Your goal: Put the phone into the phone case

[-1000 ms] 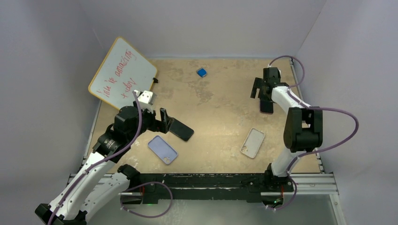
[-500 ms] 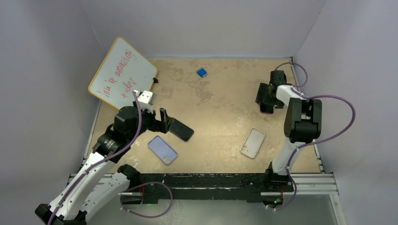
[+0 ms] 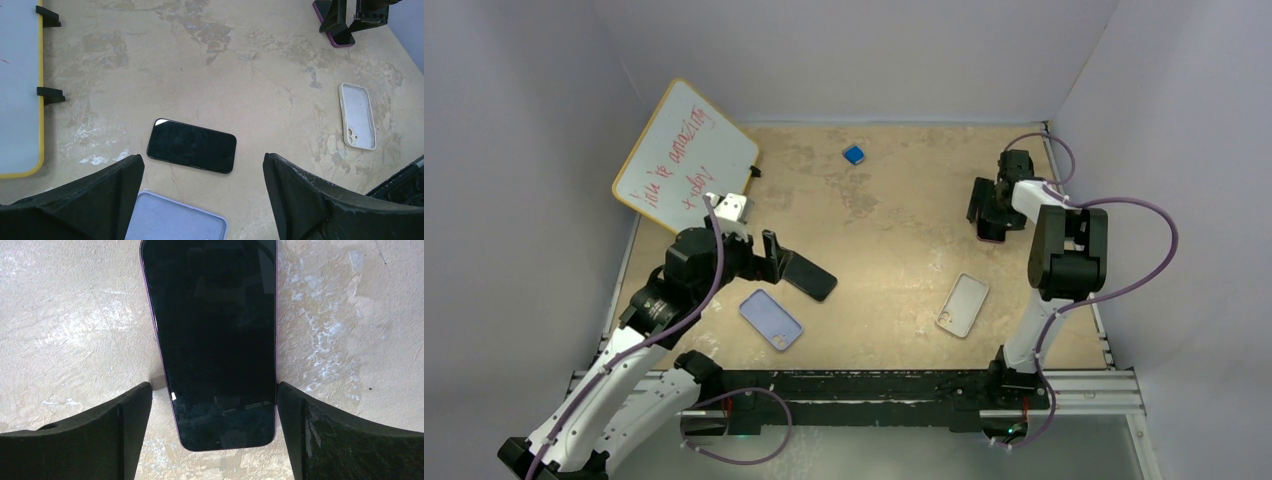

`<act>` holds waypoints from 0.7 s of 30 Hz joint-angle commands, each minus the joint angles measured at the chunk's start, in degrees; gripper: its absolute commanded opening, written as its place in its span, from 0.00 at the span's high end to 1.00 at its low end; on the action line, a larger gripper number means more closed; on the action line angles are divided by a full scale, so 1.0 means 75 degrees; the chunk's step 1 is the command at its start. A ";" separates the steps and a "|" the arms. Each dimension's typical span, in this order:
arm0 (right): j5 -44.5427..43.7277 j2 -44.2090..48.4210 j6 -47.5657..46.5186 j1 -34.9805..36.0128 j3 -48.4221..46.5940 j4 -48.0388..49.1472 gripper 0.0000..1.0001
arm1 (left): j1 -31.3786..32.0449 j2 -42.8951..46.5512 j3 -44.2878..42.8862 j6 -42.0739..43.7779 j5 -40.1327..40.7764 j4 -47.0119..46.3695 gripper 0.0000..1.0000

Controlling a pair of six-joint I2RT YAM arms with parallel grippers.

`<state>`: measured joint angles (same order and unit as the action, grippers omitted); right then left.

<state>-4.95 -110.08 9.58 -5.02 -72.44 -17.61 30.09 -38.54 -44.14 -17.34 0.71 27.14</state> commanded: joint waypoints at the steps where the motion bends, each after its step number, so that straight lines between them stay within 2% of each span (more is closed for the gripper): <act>1: 0.0563 0.0071 -0.0119 0.0004 -0.0116 0.0020 0.09 | 0.0015 0.0091 0.0026 0.0086 0.0093 -0.0161 0.07; 6: -0.0017 0.0014 0.0157 0.0001 -0.0218 0.0063 0.12 | 0.0020 0.0107 0.0026 0.0083 0.0093 -0.0156 0.07; 15: -0.0389 -0.0118 0.0372 0.0001 -0.0092 0.0313 0.17 | 0.0016 0.0100 0.0038 0.0060 0.0118 -0.0148 0.07; 19: -0.0371 -0.0190 0.0460 0.0048 -0.0128 0.0208 0.25 | 0.0006 0.0005 0.0049 -0.0164 0.0407 -0.0061 0.07; 21: -0.0366 -0.0116 0.0515 0.0112 -0.0083 0.0175 0.30 | 0.0009 -0.0127 0.0039 -0.0690 0.0926 0.0163 0.07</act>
<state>-6.76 -110.37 11.84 -5.02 -72.44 -15.94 30.09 -38.44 -44.14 -17.89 2.09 27.33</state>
